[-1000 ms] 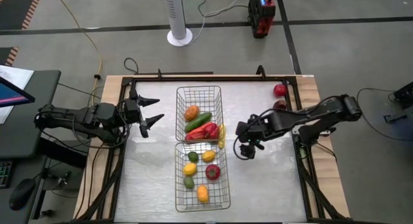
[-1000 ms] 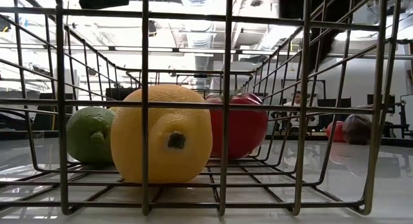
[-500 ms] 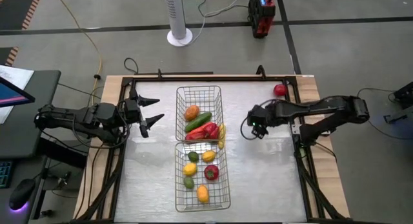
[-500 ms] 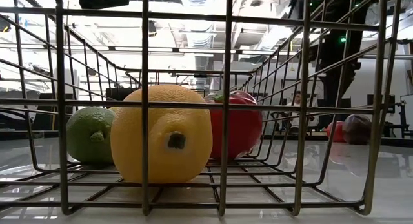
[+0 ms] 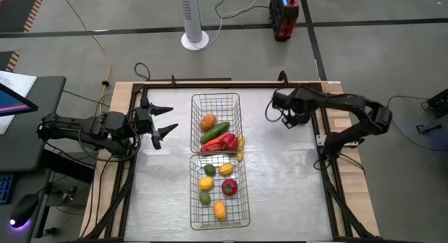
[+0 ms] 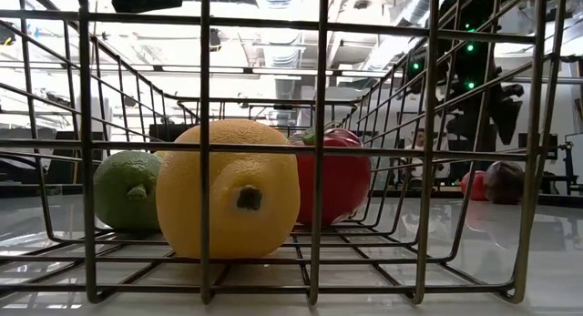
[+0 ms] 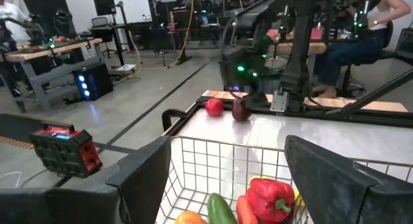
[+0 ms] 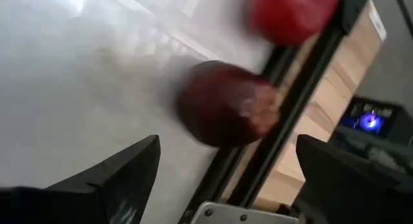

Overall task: Sort produce into baskets
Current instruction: Put the red apple into the bottom wire basket

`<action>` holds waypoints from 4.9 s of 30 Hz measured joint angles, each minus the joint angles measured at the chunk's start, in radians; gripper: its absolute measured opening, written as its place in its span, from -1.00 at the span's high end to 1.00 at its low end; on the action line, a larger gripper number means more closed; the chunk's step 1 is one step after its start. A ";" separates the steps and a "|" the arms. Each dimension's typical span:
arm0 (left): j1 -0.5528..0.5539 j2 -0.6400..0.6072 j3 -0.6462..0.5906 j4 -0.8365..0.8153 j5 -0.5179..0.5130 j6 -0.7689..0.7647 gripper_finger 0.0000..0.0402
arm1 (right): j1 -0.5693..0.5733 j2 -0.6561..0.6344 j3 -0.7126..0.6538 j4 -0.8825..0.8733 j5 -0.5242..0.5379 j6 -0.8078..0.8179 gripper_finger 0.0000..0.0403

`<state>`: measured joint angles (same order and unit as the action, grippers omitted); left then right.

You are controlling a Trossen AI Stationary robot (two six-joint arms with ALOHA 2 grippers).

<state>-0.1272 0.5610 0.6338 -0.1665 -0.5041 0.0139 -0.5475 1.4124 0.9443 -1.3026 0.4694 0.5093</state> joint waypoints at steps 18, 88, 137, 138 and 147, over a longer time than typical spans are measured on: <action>0.000 0.000 0.000 -0.001 0.000 0.002 -0.45 | -0.169 0.043 -0.030 0.154 -0.146 -0.142 -0.93; 0.000 0.000 0.001 -0.010 -0.008 -0.012 -0.45 | 0.909 -0.084 -0.103 0.158 -0.213 0.751 -0.95; 0.000 0.002 0.001 0.000 0.027 -0.045 -0.45 | 0.974 -0.084 -0.164 0.147 -0.204 0.910 -0.95; 0.000 0.002 0.001 0.000 0.027 -0.045 -0.45 | 0.973 -0.084 -0.164 0.146 -0.206 0.916 -0.95; 0.000 0.002 0.001 -0.001 0.027 -0.045 -0.45 | 0.973 -0.084 -0.215 0.229 -0.254 0.907 -0.95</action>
<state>-0.1276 0.5632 0.6346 -0.1675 -0.4770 -0.0310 0.4255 1.3286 0.7293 -1.0739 0.2157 1.4159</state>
